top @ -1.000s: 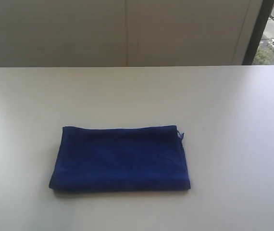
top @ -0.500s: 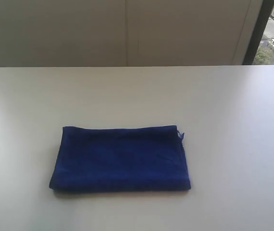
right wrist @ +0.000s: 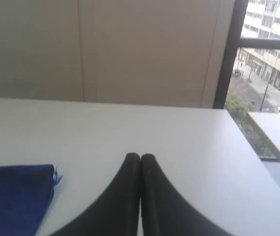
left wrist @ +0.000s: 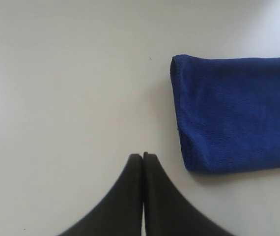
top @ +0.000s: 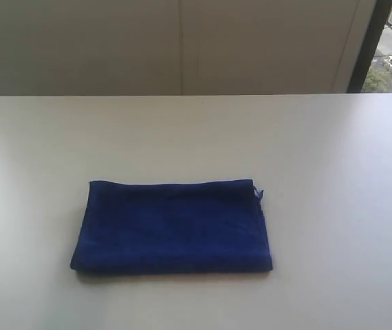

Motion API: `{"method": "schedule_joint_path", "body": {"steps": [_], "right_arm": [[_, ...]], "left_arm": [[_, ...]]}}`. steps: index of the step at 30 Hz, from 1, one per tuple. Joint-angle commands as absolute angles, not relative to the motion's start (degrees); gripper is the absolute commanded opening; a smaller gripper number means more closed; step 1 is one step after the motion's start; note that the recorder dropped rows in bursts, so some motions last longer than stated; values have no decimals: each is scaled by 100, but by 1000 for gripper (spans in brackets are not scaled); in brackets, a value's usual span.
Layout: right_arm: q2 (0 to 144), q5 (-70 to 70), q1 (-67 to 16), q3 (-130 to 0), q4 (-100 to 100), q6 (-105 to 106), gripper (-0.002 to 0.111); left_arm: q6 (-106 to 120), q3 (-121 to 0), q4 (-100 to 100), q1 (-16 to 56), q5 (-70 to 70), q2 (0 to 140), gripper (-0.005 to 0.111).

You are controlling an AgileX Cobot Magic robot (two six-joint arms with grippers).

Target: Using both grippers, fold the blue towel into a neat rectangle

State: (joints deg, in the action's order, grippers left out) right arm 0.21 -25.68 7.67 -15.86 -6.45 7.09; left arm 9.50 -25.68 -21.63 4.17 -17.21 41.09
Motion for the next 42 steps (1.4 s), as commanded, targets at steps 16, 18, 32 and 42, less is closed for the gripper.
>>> {"method": "schedule_joint_path", "body": {"steps": [16, 18, 32, 42], "right_arm": [[0, -2309, 810, -333, -596, 775, 0], [0, -2309, 810, -333, -596, 775, 0], [0, -2277, 810, -299, 97, -172, 0], [0, -1997, 810, 0, 97, -78, 0]], "left_arm": [[949, -2516, -2216, 403, -1738, 4066, 0], [949, -2516, -2216, 403, -1738, 4066, 0], [949, -2516, -2216, 403, -1738, 4066, 0], [949, -2516, -2216, 403, -1738, 4066, 0]]}}
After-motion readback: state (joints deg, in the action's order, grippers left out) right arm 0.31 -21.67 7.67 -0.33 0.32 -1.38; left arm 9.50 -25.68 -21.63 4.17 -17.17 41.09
